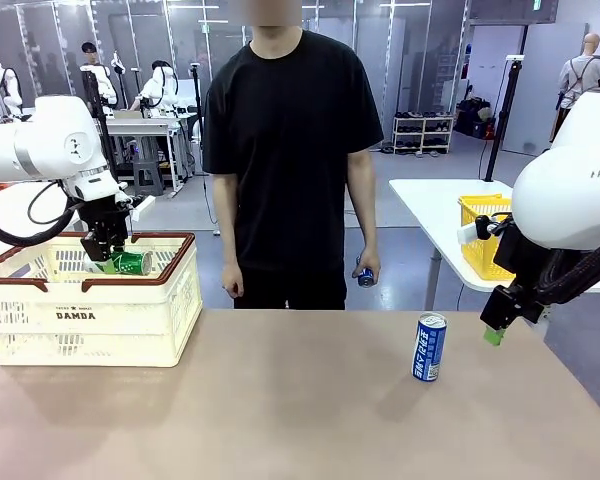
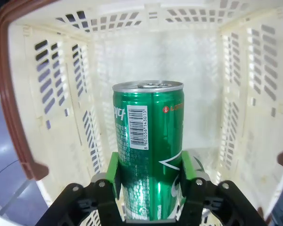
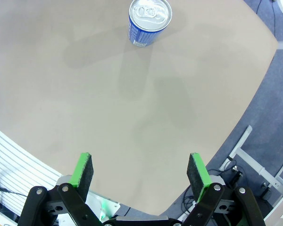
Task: Place the drinks into the Shopping basket.
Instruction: Pick up one drink and place it into the Shopping basket.
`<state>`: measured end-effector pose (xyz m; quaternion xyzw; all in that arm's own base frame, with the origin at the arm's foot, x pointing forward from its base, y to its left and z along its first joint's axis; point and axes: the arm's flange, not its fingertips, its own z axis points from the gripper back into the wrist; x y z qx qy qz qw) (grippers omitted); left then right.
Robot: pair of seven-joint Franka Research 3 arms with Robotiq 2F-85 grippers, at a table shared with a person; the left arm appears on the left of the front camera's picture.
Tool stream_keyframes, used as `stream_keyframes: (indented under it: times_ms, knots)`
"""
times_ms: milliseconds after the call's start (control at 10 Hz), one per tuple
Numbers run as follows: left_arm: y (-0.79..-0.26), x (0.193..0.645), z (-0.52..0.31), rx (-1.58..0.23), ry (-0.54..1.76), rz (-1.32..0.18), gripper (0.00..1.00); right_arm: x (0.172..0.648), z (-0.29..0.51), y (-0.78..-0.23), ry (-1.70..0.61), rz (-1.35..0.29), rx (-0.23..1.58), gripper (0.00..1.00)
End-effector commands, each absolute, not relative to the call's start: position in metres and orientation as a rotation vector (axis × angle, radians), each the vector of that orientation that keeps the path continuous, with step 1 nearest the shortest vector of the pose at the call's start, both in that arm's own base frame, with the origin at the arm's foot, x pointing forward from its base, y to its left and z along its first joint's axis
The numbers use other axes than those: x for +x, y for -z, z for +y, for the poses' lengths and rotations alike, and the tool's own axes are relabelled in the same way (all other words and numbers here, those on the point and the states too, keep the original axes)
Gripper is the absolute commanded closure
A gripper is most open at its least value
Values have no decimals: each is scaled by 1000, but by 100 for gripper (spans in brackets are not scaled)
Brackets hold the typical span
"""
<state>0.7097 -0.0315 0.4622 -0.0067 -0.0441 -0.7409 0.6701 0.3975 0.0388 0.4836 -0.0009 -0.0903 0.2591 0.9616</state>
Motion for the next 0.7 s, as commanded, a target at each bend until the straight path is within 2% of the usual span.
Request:
stream_keyframes:
  times_ms: [0,600]
  knots:
    - [-446,714,-35,-30,1685,-100,42,398,38,-484,-527,-183,-6,0]
    - [-380,715,-38,-31,1713,-122,42,398,38,-484,-527,-183,-6,0]
